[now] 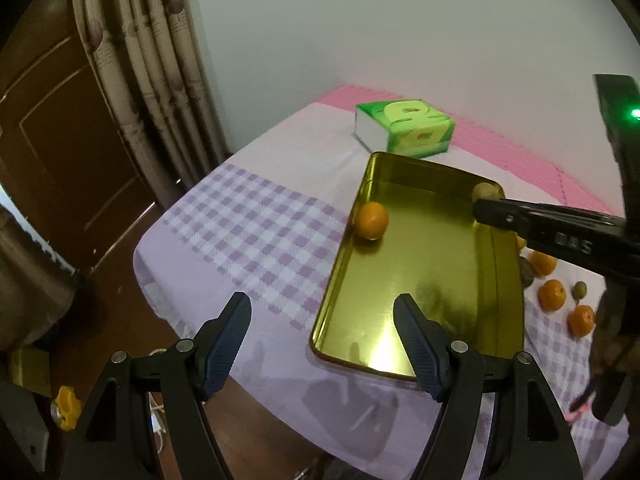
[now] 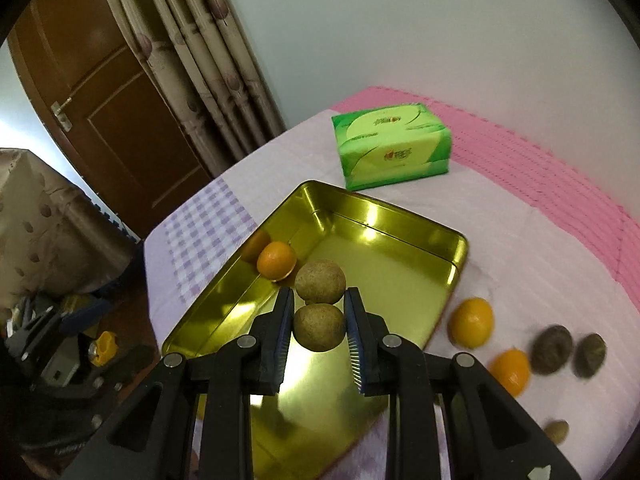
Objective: Organize fruits
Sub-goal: 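Carry the green fruits into the tin tray and open the right gripper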
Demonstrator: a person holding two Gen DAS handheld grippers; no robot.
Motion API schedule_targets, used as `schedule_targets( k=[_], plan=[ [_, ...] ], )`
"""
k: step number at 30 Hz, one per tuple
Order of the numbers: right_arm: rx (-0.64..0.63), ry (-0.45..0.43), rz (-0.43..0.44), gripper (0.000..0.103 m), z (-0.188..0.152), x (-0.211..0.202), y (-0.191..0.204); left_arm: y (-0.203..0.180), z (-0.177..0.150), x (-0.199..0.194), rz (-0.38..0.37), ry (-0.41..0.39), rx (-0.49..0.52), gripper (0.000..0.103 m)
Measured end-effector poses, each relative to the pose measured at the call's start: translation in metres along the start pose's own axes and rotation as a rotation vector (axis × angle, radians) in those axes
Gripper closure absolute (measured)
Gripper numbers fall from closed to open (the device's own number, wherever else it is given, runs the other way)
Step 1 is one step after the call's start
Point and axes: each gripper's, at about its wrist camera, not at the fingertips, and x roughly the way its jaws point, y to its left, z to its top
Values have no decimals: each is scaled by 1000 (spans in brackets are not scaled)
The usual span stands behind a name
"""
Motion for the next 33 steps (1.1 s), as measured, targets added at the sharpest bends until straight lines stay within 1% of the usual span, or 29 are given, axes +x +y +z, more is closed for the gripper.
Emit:
schedule_targets(
  k=[6,13,22,28,33],
  plan=[
    [40,48,-14,80,8,32,-9,3,0,9,19,38,-13,28],
    [62,77,-23,80,12,51,-16,5,-1,17,16,72,-22,25],
    [91,94,-31,80,16,61,-19,2,-1,21,28,90,-7,19],
    [106,100,-34,79,18,68,-20,-1,-2,22,43,87,17,16],
    [115,106,-29,79,21,73,-17,-2,-3,21,36,92,16,12]
  ],
)
